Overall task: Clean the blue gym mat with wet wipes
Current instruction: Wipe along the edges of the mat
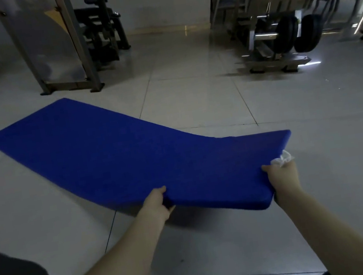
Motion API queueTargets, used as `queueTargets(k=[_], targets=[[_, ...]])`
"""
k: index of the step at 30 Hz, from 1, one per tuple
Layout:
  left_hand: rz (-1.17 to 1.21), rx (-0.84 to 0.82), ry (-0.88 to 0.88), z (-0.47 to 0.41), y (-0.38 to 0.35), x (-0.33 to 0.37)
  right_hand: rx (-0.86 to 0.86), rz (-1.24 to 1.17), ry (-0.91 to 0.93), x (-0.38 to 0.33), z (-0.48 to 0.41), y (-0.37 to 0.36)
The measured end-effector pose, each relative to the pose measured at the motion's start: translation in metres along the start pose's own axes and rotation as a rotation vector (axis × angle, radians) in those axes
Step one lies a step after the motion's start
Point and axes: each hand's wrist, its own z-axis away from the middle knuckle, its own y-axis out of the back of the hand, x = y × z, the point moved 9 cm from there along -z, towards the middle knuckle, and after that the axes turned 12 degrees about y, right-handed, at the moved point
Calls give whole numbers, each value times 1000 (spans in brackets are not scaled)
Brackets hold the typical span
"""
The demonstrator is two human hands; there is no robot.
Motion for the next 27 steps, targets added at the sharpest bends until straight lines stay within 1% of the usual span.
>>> queueTargets(k=[2, 4, 6, 9, 11, 14, 16, 19, 20, 22, 24, 25, 27], targets=[[-38, 21, -72, 10, -17, 20, 52, -68, -39, 2, -1, 9], [-40, 62, -145, 25, -30, 43, 59, -74, -43, 6, -1, 13], [-30, 98, -213, 47, -34, 68, -15, -72, 0, 10, -3, 4], [55, 142, -339, 83, -17, 97, -220, -53, 29, 19, 2, -31], [119, 133, -404, 95, 3, 96, -275, -38, -5, 26, 3, -47], [190, 170, -463, 94, 41, 68, -301, 24, 2, 27, -5, -58], [160, 181, -401, 76, 57, 46, -303, 88, 16, 25, -10, -58], [130, 183, -163, 53, 71, 21, -253, 184, -21, 27, -10, -58], [124, 193, -109, 47, 80, 16, -259, 230, -26, 29, -8, -62], [115, 183, -59, 34, 100, 15, -333, 319, -6, 37, 0, -76], [130, 167, -34, 24, 122, 15, -416, 385, -25, 52, 14, -89], [134, 178, -9, 17, 133, 11, -451, 436, -47, 61, 21, -93], [130, 218, 15, 4, 145, -5, -525, 580, -34, 73, 27, -93]])
